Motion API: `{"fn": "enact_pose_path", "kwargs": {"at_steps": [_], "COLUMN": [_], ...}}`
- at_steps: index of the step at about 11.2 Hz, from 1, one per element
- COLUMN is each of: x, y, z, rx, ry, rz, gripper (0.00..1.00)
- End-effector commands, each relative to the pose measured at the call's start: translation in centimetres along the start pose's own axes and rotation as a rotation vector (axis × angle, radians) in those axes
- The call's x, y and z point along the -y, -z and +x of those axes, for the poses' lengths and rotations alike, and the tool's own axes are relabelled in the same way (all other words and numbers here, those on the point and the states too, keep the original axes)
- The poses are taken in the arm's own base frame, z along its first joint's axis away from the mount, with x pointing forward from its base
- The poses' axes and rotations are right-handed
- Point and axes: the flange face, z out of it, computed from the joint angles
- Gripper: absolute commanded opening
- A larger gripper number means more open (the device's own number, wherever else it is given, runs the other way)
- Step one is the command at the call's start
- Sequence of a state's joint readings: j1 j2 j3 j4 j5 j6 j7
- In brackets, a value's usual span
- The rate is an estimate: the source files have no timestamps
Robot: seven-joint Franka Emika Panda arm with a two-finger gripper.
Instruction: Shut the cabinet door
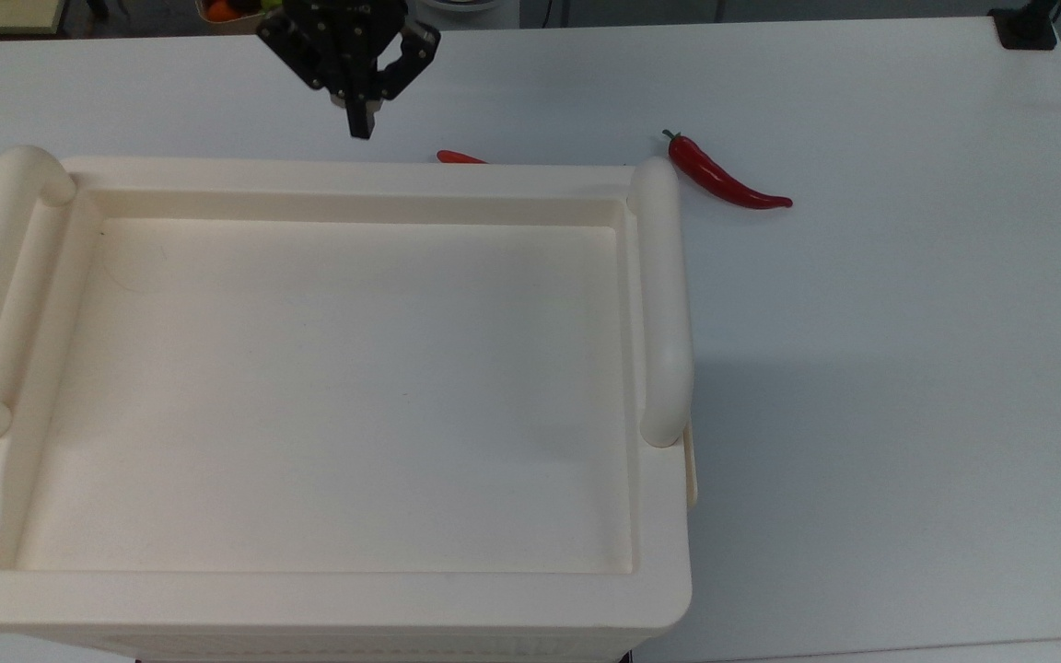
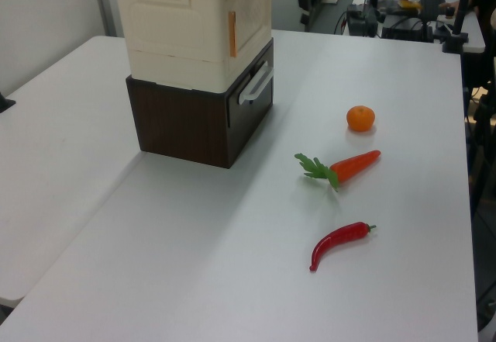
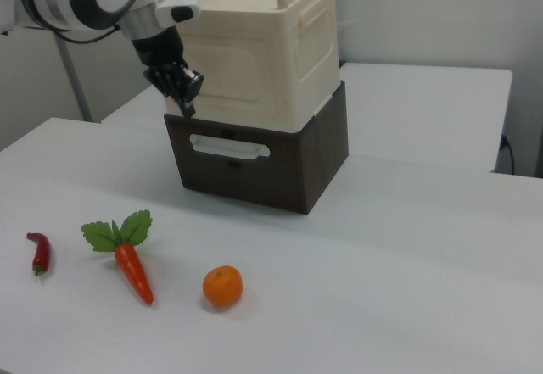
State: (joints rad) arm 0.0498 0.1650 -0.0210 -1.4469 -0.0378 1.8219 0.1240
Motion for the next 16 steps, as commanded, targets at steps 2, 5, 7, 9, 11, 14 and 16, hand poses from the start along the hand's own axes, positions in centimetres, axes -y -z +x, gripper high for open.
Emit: {"fn": "enact_pose_path", "kwargs": {"at_steps": [2,5,7,9,11,14,16], "x": [0.3,-0.3,-0.2,0.0,-0.4,-0.7,-0.7], "y": [-0.5,0.0,-0.1,-0.3,-0.2,0.1,0.1], "z": [-4.4,-6.5,-7.0,-7.3,-7.2,-7.1,-7.1], "rx": [0.174,0.188,0.226,0.241,0.238,0.236,0.234], "ry": [0.151,0.147,0.139,0.142,0.134,0.127,0.127], "rz": [-0.062,-0.062,-0.063,-0.064,-0.066,-0.065,-0.063], "gripper": [0.03,0.12,0.41,0.9,1.0,1.0,1.0]}}
